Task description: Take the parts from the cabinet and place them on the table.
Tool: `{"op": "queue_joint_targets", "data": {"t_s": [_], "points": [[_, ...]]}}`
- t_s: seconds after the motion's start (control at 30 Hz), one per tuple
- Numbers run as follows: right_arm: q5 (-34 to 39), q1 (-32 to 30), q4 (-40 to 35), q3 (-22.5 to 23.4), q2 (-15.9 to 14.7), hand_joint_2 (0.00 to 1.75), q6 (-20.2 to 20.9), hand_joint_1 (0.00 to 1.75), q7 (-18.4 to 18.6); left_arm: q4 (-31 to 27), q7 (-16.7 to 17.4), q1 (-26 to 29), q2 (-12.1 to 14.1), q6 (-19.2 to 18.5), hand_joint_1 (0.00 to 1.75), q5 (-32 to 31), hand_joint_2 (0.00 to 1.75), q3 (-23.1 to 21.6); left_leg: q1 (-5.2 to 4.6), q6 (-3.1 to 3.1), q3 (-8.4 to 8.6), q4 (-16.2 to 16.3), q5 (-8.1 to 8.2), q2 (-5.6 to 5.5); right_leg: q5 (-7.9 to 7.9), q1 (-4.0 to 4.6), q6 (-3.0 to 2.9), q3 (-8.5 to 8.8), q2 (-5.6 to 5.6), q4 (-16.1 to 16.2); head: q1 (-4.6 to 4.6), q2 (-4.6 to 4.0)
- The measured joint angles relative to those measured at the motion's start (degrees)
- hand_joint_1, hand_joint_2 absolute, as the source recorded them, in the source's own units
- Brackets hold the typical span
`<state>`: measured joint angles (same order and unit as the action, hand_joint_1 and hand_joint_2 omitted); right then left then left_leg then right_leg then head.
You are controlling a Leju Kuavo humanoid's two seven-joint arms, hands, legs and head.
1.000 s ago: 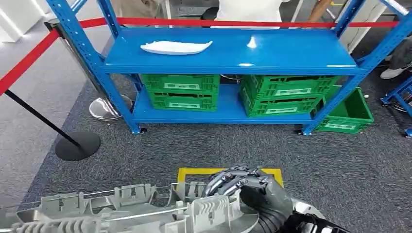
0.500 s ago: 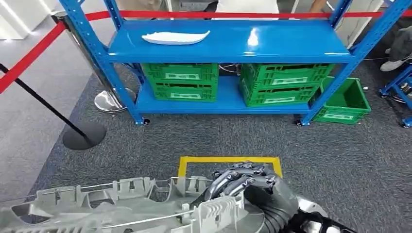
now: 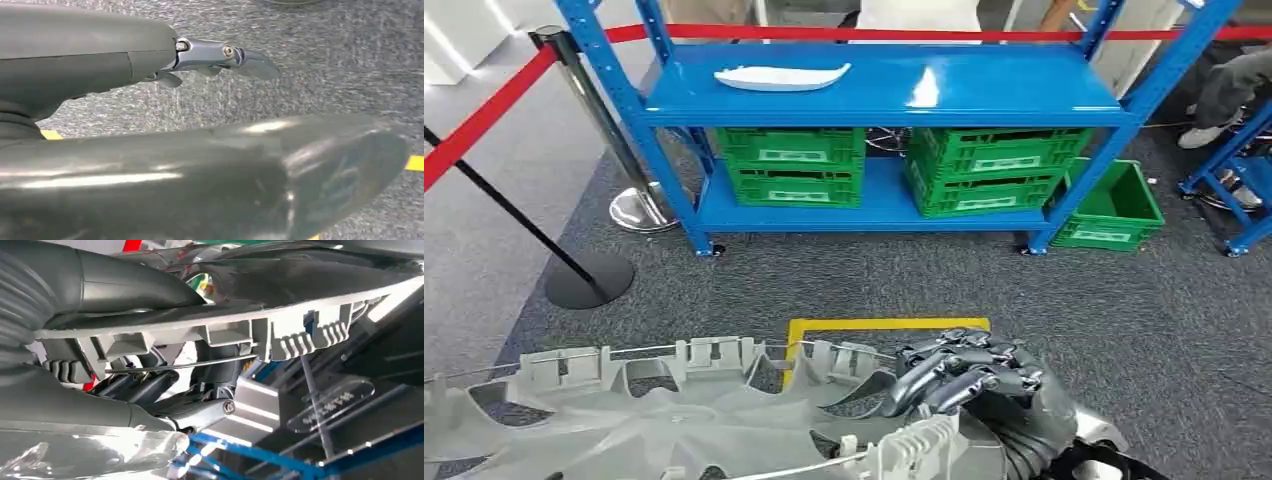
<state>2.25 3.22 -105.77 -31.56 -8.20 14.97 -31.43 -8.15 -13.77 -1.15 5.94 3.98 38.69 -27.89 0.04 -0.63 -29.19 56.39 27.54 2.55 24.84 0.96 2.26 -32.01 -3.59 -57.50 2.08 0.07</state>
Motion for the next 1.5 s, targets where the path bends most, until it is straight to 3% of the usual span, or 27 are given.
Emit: {"op": "queue_joint_targets", "data": {"t_s": [0.13, 0.17, 0.23, 0.3, 0.37, 0.43, 0.47, 0.5, 0.6, 0.63, 0.7, 0.77, 0.8, 0.83, 0.87, 0.93, 0.97, 1.0, 1.13, 1.17, 1.23, 1.3, 1.33, 1.37, 1.43, 1.47, 1.5], "points": [[-0.1, -0.5, -0.7, 0.3, -0.3, 1.75, -0.1, 1.75, 0.0, 0.0, -0.2, -0.2, 0.0, 0.0, 0.00, 0.1, 0.00, 0.0, -0.01, -1.19, -0.31, -0.2, 0.11, 1.87, -0.76, -0.30, -1.40, -0.89, 2.15, 0.3, -0.13, 0.00], [-0.2, -0.6, -0.9, 0.4, -0.3, 1.75, -0.1, 1.75, -0.1, 0.0, -0.2, -0.3, 0.0, 0.0, 0.00, 0.1, 0.00, 0.0, 0.14, -1.44, -0.57, 0.8, 1.22, 0.40, -0.96, -0.42, -1.58, -0.96, 2.49, 0.4, -0.24, 0.00], [-0.3, -0.6, -1.0, 0.4, -0.4, 1.75, -0.2, 1.75, -0.2, 0.0, -0.2, -0.3, 0.1, 0.2, 0.00, 0.1, 0.00, 0.0, 0.22, -1.74, -4.16, 9.0, 6.16, -1.57, -1.24, -0.49, -2.01, -1.40, 3.41, 0.4, -0.46, 0.00], [-0.4, -1.1, -1.0, 0.4, -0.5, 1.75, -0.7, 1.75, -0.2, 0.0, -0.2, -0.1, 0.1, 0.3, 0.00, 0.2, 0.00, 0.0, 0.21, -1.86, -8.19, 17.2, 9.14, -1.89, -1.58, -0.46, -2.18, -1.89, 4.54, 0.4, -0.48, 0.00], [-0.4, -1.9, -1.2, 0.5, -0.7, 1.75, -1.3, 1.75, -0.3, 0.0, -0.1, -0.1, 0.0, 0.7, 0.00, 0.3, 0.00, 0.0, 0.26, -1.79, -7.83, 15.9, 6.60, -1.95, -1.85, -0.49, -1.91, -2.13, 5.82, 0.4, -0.46, 0.00], [-0.4, -2.5, -1.7, 0.9, -0.9, 1.75, -1.9, 1.75, -0.3, 0.0, 0.0, -0.2, 0.0, 1.4, 0.00, 0.7, 0.00, 0.0, 0.55, -1.73, -3.39, 6.8, 0.96, -2.89, -2.05, -0.57, -1.58, -2.14, 7.11, 0.2, -0.44, 0.00], [-0.4, -2.8, -1.9, 1.2, -1.0, 1.75, -2.1, 1.75, -0.4, 0.0, 0.0, -0.1, -0.1, 2.0, 0.00, 0.9, 0.00, 0.0, 1.02, -1.93, -1.38, 2.5, -0.68, -5.87, -2.12, -0.57, -1.34, -2.40, 7.64, 0.0, -0.46, 0.00], [-0.3, -2.9, -2.3, 1.6, -1.2, 1.75, -2.3, 1.75, -0.5, 0.0, 0.0, -0.2, -0.2, 2.5, 0.00, 1.1, 0.00, 0.0, 1.29, -1.84, -0.77, 0.8, 0.11, -7.50, -2.10, -0.12, -0.98, -3.10, 8.22, -0.8, -0.48, 0.00], [-0.2, -4.9, -3.3, 2.5, -1.9, 1.75, -2.6, 1.75, -0.6, 0.0, -0.3, -0.1, -0.5, 3.5, 0.00, 1.3, 0.00, 0.0, 0.82, -0.80, -1.25, 1.0, 0.20, -6.07, -3.03, -0.67, 0.26, -3.98, 9.88, -0.4, -0.39, 0.00], [0.0, -5.4, -3.5, 2.8, -2.1, 1.75, -2.6, 1.75, -0.4, 0.0, -0.4, -0.1, -0.9, 3.5, 0.00, 1.2, 0.00, -0.1, 1.24, -0.33, -1.24, 0.8, -0.10, -5.28, -3.06, -0.67, 0.50, -4.24, 10.25, -0.5, -0.55, 0.00], [0.5, -5.9, -3.8, 3.2, -2.4, 1.75, -2.3, 1.75, 0.4, 0.0, -0.6, -0.3, -1.1, 3.1, 0.00, 0.7, 0.00, -0.3, 1.17, 0.38, -1.24, 0.8, -0.22, -4.11, -0.15, -0.46, 1.24, -5.90, 5.59, -4.3, 0.55, 0.00], [1.1, -6.5, -3.8, 3.3, -2.5, 1.75, -2.1, 1.75, 1.1, 0.0, -0.6, -0.1, -1.2, 2.4, 0.00, 0.1, 0.00, -0.6, 1.06, 0.41, -1.29, 0.8, -0.21, -2.62, 4.64, -0.72, 1.79, -10.13, 4.17, -14.0, 0.66, 0.00], [1.4, -6.8, -3.8, 3.3, -2.5, 1.75, -2.0, 1.75, 1.4, 0.0, -0.5, 0.0, -1.3, 2.2, 0.00, -0.1, 0.00, -0.9, 1.05, 0.42, -1.30, 0.8, -0.20, -1.81, 6.11, -0.84, 1.95, -11.90, 4.04, -18.2, 0.61, 0.00], [1.8, -7.2, -3.6, 3.3, -2.5, 1.75, -2.0, 1.75, 1.7, 0.0, -0.3, -0.1, -1.5, 2.1, 0.00, -0.5, 0.00, -1.3, 1.04, 0.42, -1.29, 0.8, -0.18, -1.10, 6.15, -0.97, 2.05, -12.38, 4.02, -19.5, 0.63, 0.00], [2.0, -7.5, -3.6, 3.3, -2.5, 1.75, -2.0, 1.75, 2.0, 0.0, -0.3, -0.1, -1.6, 1.9, 0.00, -0.7, 0.00, -1.5, 1.04, 0.44, -1.24, 0.8, -0.14, -0.49, 5.01, -1.04, 2.08, -11.42, 3.97, -18.1, 0.59, 0.00], [2.4, -8.1, -3.6, 3.3, -2.4, 1.75, -2.2, 1.75, 2.6, 0.0, -0.1, -0.4, -2.1, 1.5, 0.00, -1.3, 0.00, -2.1, 1.06, 0.20, -0.97, 0.8, 0.04, 0.68, 0.52, -1.07, 1.94, -5.67, 3.03, -8.1, 0.63, 0.00], [2.8, -8.3, -3.6, 3.3, -2.4, 1.75, -2.4, 1.75, 2.8, 0.0, -0.1, -0.4, -2.3, 1.3, 0.00, -1.5, 0.00, -2.5, 1.01, -0.03, -0.71, 0.8, 0.21, 1.11, -1.17, -1.01, 1.80, -2.37, 1.02, -2.5, 0.66, 0.00], [3.1, -8.5, -3.5, 3.4, -2.3, 1.75, -2.5, 1.75, 3.1, 0.0, -0.1, -0.5, -2.2, 1.3, 0.00, -1.7, 0.00, -2.8, 0.43, -0.33, -0.66, 0.8, 0.38, 1.51, -0.04, -0.38, 1.26, -1.57, -0.82, -1.1, 0.66, 0.00], [3.9, -9.6, -3.5, 4.1, -1.9, 1.75, -2.6, 1.75, 3.4, 0.0, -0.1, -0.5, -2.4, 0.9, 0.00, -1.7, 0.00, -3.3, 0.49, -1.61, -0.28, 0.3, 0.29, 3.41, -0.65, -0.40, -0.45, -2.41, 1.91, -0.9, 0.55, 0.00], [4.0, -9.7, -3.5, 4.2, -1.7, 1.75, -2.6, 1.75, 3.5, 0.0, -0.1, -0.6, -2.4, 0.8, 0.00, -1.7, 0.00, -3.5, 0.67, -1.96, -0.36, 0.6, 0.89, 2.91, -1.02, -0.92, -0.90, -2.17, 2.54, -0.4, 0.46, 0.00], [4.9, -9.9, -3.3, 4.7, -1.2, 1.75, -2.5, 1.75, 3.7, 0.0, -0.4, -0.7, -2.5, 0.7, 0.00, -1.7, 0.00, -3.8, 0.64, -2.09, -2.79, 6.1, 4.84, -0.86, -1.22, -0.96, -1.31, -2.31, 3.50, -0.3, 0.06, 0.00], [5.8, -10.3, -3.1, 5.4, -0.5, 1.75, -2.2, 1.75, 3.8, 0.0, -0.6, -0.5, -2.4, 0.7, 0.00, -1.4, 0.00, -4.1, 0.57, -2.14, -7.40, 15.5, 8.90, -1.91, -1.31, -0.92, -1.54, -2.50, 4.79, -0.3, -0.09, 0.00], [6.1, -10.8, -2.9, 5.9, -0.3, 1.75, -2.1, 1.75, 3.7, 0.0, -0.7, -0.3, -2.3, 0.6, 0.00, -1.1, 0.00, -4.1, 0.51, -2.12, -8.95, 18.2, 9.18, -2.04, -1.34, -0.91, -1.57, -2.54, 5.55, -0.3, -0.11, 0.00], [6.3, -11.3, -2.9, 6.4, -0.2, 1.75, -1.9, 1.75, 3.6, 0.0, -0.8, -0.2, -2.3, 0.5, 0.00, -1.0, 0.00, -4.1, 0.51, -2.08, -9.01, 17.8, 7.81, -2.07, -1.38, -0.91, -1.52, -2.50, 6.33, -0.3, -0.11, 0.00], [6.1, -12.3, -2.9, 7.3, 0.2, 1.75, -1.9, 1.75, 3.0, 0.0, -1.0, -0.2, -2.2, 0.4, 0.00, -0.8, 0.00, -4.2, 0.66, -1.93, -6.09, 10.5, 2.31, -2.55, -1.42, -1.01, -1.35, -2.47, 7.88, -0.5, -0.11, 0.00], [6.1, -12.5, -2.9, 7.6, 0.4, 1.75, -1.9, 1.75, 2.9, 0.0, -1.1, -0.2, -2.2, 0.4, 0.00, -0.7, 0.00, -4.2, 0.84, -1.94, -3.90, 5.7, -0.21, -3.75, -1.39, -1.14, -1.13, -2.47, 8.56, -0.7, -0.11, 0.00], [6.0, -12.6, -2.9, 7.8, 0.6, 1.75, -1.9, 1.75, 2.8, 0.0, -1.2, -0.1, -2.1, 0.3, 0.00, -0.7, 0.00, -4.2, 1.20, -2.02, -2.50, 2.4, -0.69, -7.23, -1.34, -0.91, -0.69, -2.84, 9.23, -1.1, -0.17, 0.00]]}}
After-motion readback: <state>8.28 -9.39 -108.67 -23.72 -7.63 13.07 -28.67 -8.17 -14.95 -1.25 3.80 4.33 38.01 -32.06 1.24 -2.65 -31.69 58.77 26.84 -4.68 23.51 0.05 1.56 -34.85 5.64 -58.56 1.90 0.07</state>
